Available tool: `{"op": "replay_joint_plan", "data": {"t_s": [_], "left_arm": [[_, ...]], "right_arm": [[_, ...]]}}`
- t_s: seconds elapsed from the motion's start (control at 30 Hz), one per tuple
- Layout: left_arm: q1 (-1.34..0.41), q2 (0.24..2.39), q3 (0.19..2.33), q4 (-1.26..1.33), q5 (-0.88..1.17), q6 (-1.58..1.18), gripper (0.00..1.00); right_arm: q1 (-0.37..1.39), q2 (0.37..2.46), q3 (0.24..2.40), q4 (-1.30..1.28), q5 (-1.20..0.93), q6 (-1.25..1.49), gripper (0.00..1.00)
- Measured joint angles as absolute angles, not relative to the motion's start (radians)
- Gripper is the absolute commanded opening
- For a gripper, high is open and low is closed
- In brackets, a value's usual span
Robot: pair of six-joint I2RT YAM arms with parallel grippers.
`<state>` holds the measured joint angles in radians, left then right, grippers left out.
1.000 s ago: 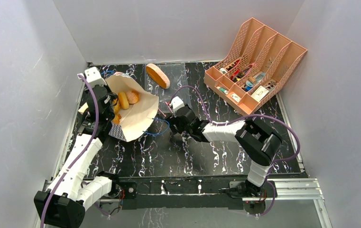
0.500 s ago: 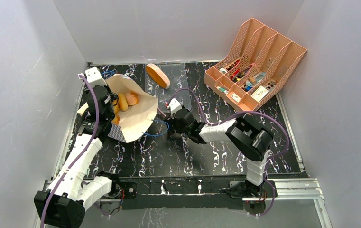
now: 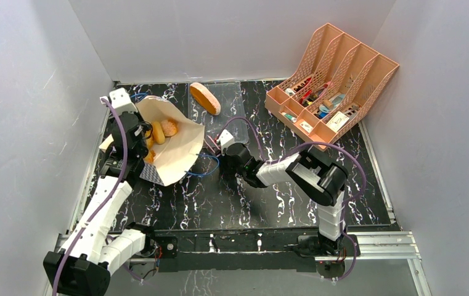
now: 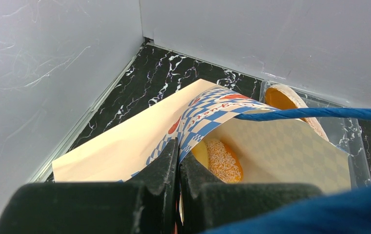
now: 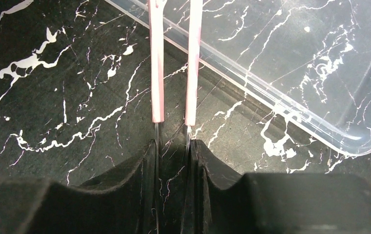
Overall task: Take the fake bread out of the paper bag
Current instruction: Pick up the clamp from the container.
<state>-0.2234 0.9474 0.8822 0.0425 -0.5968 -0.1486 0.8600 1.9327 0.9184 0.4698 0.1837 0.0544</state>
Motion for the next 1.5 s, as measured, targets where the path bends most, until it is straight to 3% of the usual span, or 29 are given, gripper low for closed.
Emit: {"op": "replay_joint_plan", "data": {"t_s": [0.37, 0.97, 1.23, 1.5], "left_arm": [[-0.223, 0.884, 0.838, 0.027, -0.580, -0.142, 0.00], [-0.223, 0.779, 0.750, 0.022, -0.360, -0.137, 0.00], [-0.223, 0.775, 0.738, 0.028, -0.324, -0.138, 0.00], [-0.220, 0.775, 0.738, 0.029, -0.293, -0.138, 0.00]], "right_arm": [[0.836, 1.726, 0.886, 0.321, 0.193, 0.107, 0.25], [0.895, 1.274, 0.920, -0.058, 0.230, 0.265, 0.25], [1.071, 1.277, 1.012, -0.134, 0.210, 0.323, 0.26], [1.171, 1.435, 1.099, -0.159, 0.192, 0.397, 0.26]]}}
